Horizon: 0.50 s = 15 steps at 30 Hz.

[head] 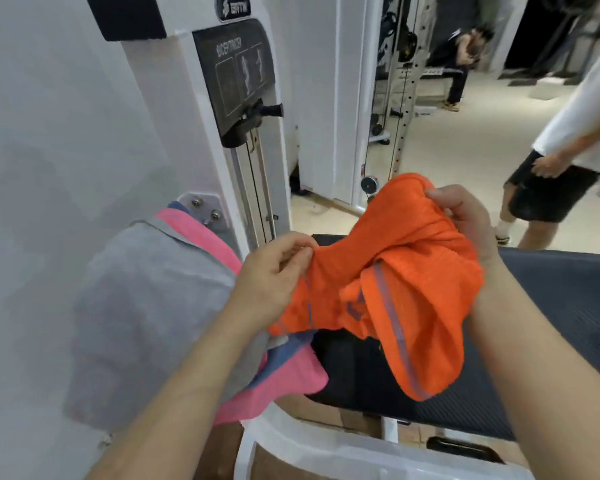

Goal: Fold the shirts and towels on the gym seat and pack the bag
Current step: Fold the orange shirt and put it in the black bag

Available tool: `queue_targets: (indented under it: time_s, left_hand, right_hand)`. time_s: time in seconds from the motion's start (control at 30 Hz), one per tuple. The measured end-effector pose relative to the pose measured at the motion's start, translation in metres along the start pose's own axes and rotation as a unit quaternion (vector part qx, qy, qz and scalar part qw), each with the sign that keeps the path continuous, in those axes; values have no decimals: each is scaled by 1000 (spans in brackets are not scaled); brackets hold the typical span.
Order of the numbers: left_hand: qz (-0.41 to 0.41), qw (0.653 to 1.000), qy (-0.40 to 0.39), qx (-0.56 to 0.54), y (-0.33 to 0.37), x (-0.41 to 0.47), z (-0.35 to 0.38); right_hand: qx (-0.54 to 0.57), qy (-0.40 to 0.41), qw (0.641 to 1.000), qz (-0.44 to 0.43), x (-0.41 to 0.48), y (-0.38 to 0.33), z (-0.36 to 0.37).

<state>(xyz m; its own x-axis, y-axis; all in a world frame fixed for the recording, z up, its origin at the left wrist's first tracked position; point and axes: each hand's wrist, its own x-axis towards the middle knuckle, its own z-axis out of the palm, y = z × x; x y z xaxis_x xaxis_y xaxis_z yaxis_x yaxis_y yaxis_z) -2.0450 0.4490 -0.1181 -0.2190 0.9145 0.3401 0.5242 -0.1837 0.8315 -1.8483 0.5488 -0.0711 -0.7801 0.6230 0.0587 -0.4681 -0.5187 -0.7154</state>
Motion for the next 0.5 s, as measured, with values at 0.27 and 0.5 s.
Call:
queue_targets:
  time_s: [0.27, 0.5]
  left_hand:
    - [-195, 933, -58, -297, 24, -33, 79]
    - [-136, 929, -345, -11, 35, -24, 87]
  right_hand:
    - [-398, 157, 888, 168, -95, -38, -70]
    - [-501, 225, 812, 196, -148, -83, -142]
